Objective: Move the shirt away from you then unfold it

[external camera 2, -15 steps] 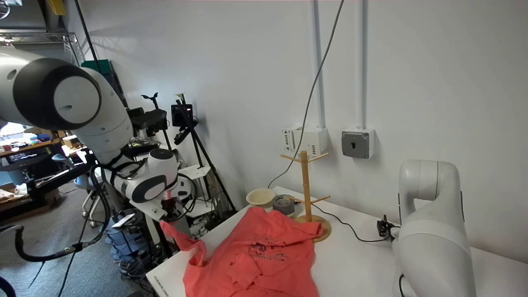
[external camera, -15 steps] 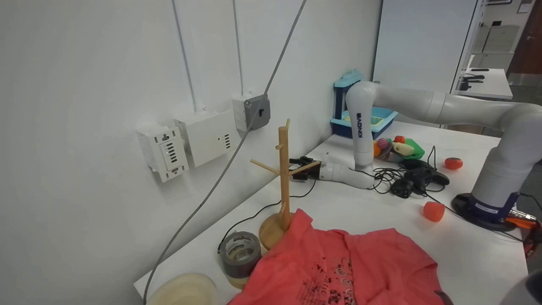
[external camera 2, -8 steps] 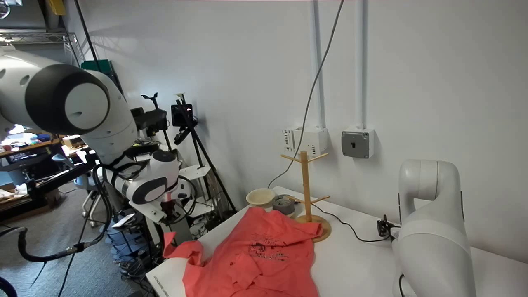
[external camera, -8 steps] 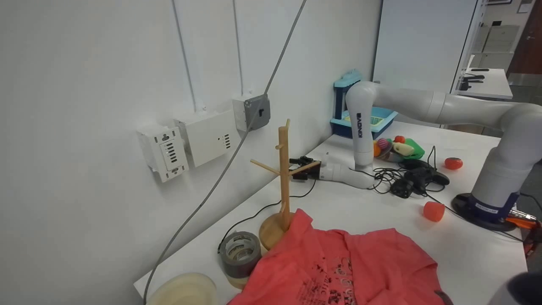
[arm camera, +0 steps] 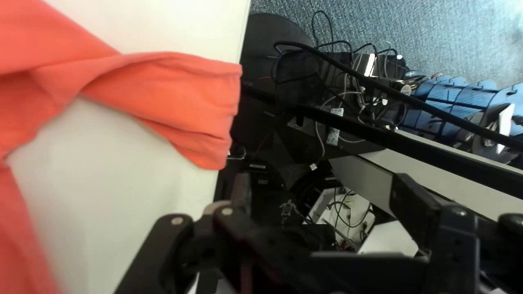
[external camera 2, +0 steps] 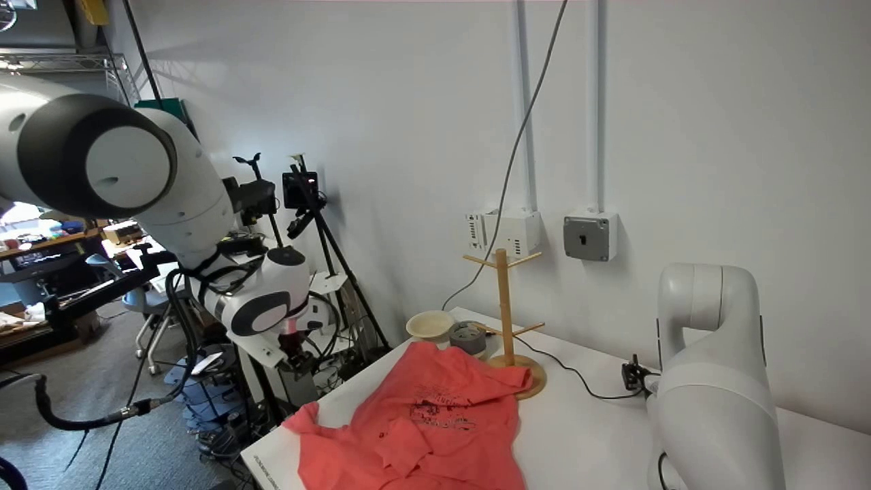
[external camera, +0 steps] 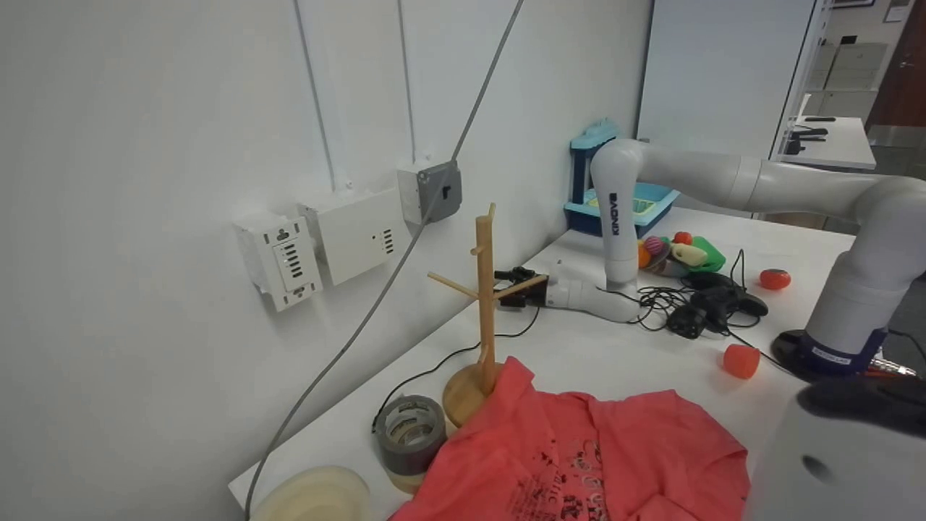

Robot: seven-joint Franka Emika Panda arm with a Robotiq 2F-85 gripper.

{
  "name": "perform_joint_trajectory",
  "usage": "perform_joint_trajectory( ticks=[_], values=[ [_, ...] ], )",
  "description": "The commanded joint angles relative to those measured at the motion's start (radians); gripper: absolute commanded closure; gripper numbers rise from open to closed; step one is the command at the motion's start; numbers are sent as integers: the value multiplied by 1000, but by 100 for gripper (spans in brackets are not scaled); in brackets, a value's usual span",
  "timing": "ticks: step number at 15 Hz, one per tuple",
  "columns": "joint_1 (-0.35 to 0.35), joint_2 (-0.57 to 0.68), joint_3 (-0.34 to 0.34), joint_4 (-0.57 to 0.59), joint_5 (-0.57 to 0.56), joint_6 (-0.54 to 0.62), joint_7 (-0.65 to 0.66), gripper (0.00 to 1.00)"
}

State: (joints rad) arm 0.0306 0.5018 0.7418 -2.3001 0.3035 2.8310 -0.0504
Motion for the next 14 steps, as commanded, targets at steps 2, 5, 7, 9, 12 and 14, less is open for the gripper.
perform_joint_trajectory(
  ticks=[2, 5, 7, 9, 12, 14],
  values=[
    [32, -75, -138, -47, -39, -61, -8, 0],
    [81, -60, -268, -44, -100, -44, 0, 9],
    [119, -45, -359, -31, -149, -30, 16, 11],
    [155, -38, -444, -16, -201, -30, 42, 13],
    [220, -37, -566, 3, -294, -42, 100, 18],
    [257, -23, -629, 21, -351, -47, 140, 22]
  ],
)
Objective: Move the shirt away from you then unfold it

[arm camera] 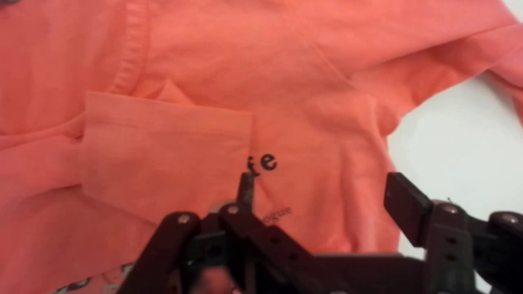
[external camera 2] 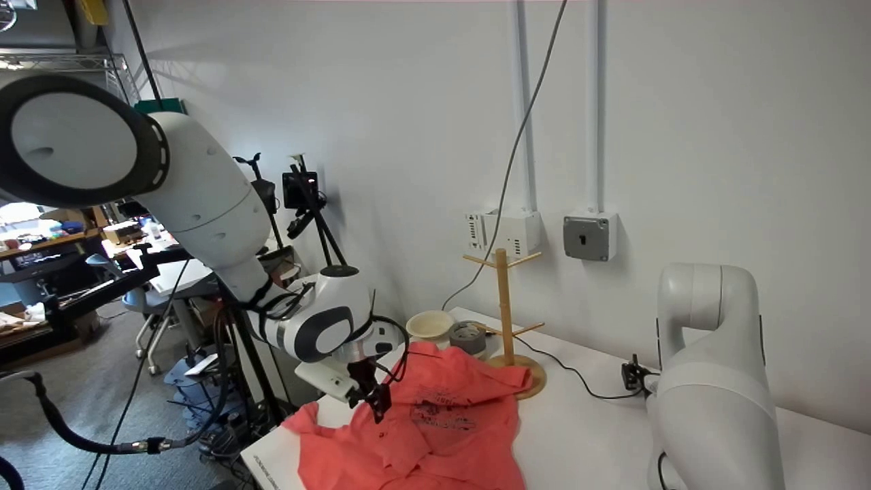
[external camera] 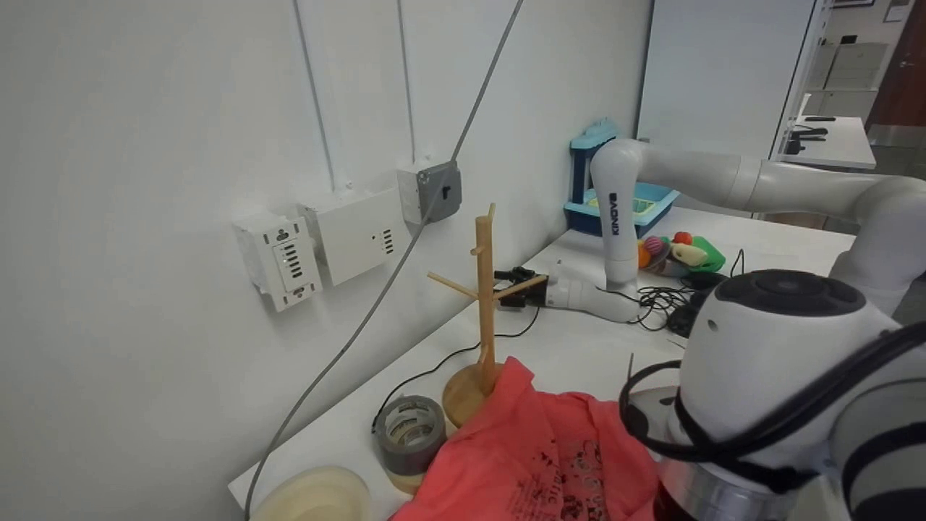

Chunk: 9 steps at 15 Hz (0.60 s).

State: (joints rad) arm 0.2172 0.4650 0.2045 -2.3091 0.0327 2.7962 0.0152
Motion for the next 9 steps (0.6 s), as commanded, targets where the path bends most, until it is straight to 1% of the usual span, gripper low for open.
perform_joint_trajectory(
  ticks=[1, 2, 3, 6, 9],
  values=[
    [88, 24, -116, 40, -105, -14, 94, 28],
    [110, 35, -145, 50, -136, -13, 118, 28],
    [123, 48, -162, 62, -155, -20, 132, 36],
    [150, 92, -199, 95, -188, -25, 169, 62],
    [172, 131, -232, 127, -206, -28, 189, 68]
  ],
)
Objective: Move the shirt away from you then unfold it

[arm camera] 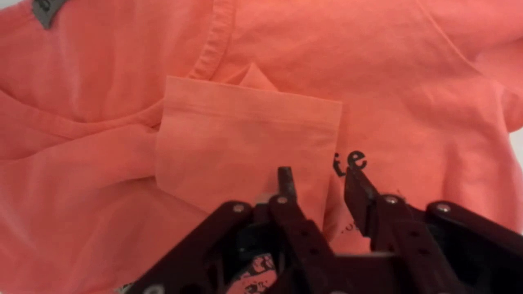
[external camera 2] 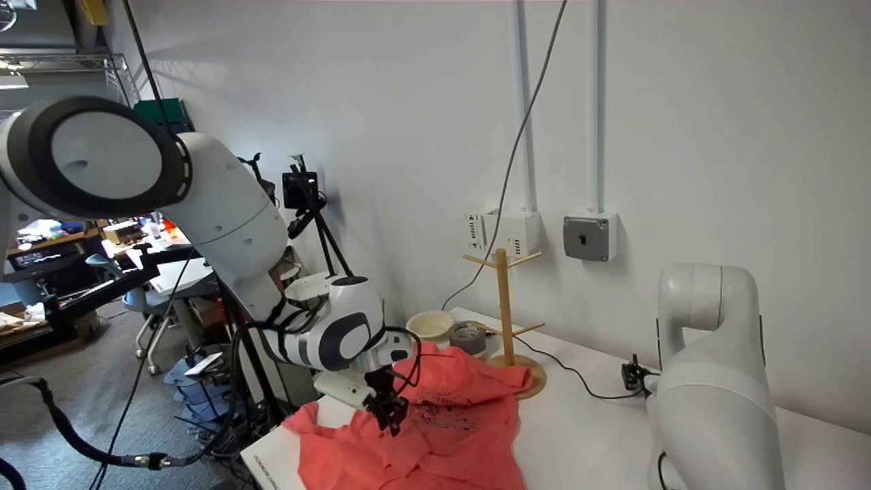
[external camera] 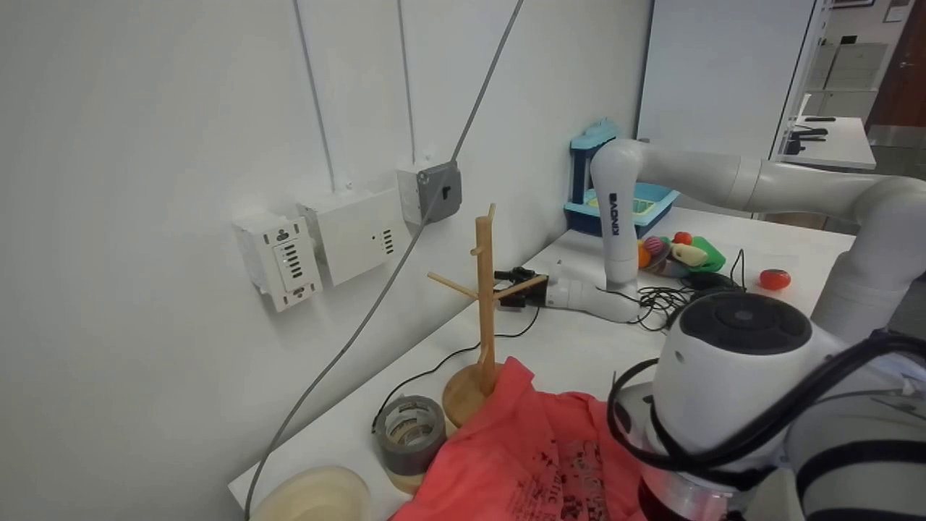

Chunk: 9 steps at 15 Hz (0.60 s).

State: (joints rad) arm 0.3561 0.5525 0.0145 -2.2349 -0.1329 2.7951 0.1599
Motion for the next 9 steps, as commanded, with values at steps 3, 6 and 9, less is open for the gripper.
perform_joint_trajectory(
  ticks=[3, 6, 9],
  values=[
    [43, 69, -62, 83, -37, -30, 53, 42],
    [52, 82, -75, 104, -37, -30, 58, 20],
    [56, 92, -80, 119, -35, -30, 61, 11]
  ],
)
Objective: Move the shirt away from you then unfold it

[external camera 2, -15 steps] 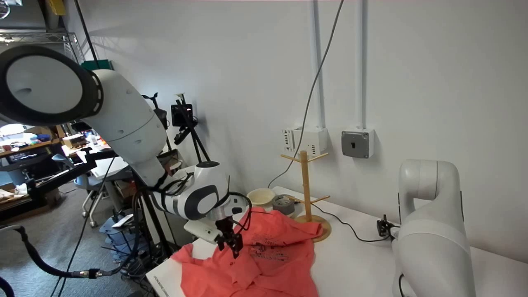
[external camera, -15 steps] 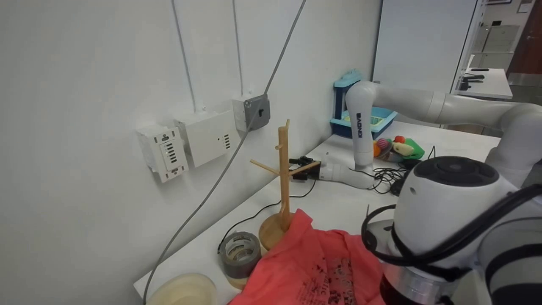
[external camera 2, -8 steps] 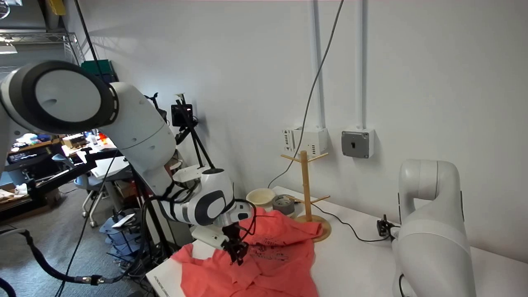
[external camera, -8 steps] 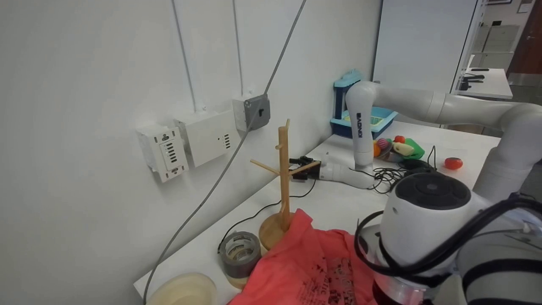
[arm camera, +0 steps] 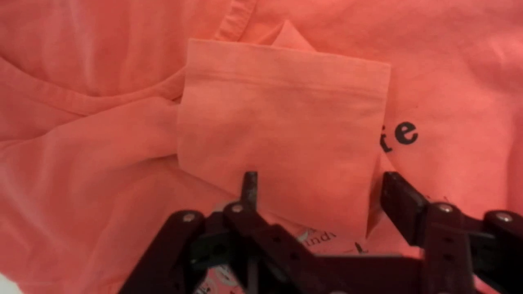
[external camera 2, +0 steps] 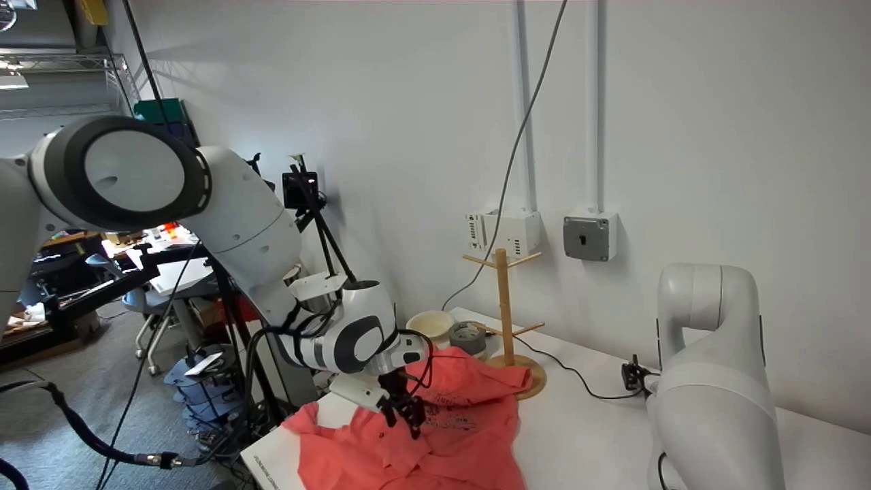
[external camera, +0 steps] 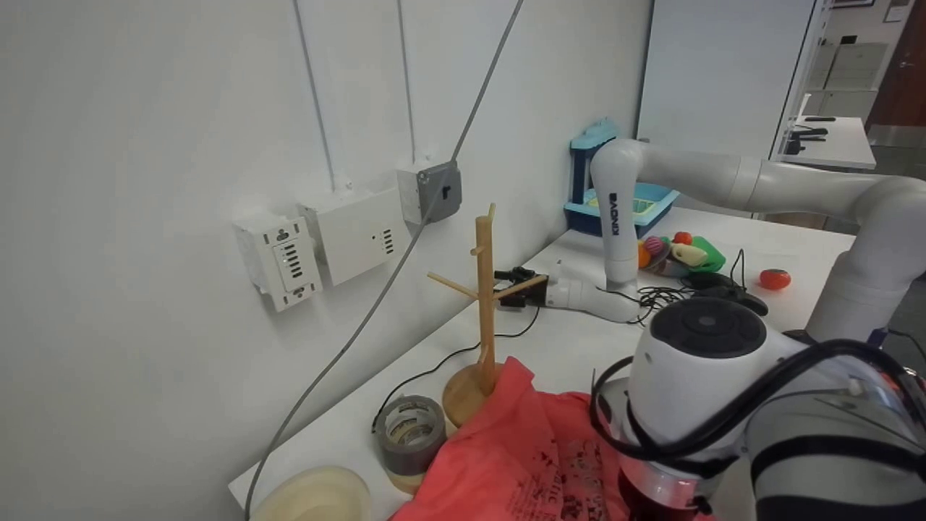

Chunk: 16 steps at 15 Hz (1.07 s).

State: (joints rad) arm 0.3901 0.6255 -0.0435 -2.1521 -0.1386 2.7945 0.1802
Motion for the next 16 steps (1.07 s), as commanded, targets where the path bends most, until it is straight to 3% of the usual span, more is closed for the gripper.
perform_joint_trajectory(
  ticks=[1, 2, 4, 11, 16],
  values=[
    [22, 23, -22, 41, -28, -28, 42, 24],
    [23, 27, -22, 45, -27, -28, 44, 36],
    [27, 30, -24, 50, -27, -28, 49, 44],
    [44, 23, -43, 53, -32, -26, 73, 99],
    [95, -5, -107, 30, -77, -28, 111, 99]
  ],
)
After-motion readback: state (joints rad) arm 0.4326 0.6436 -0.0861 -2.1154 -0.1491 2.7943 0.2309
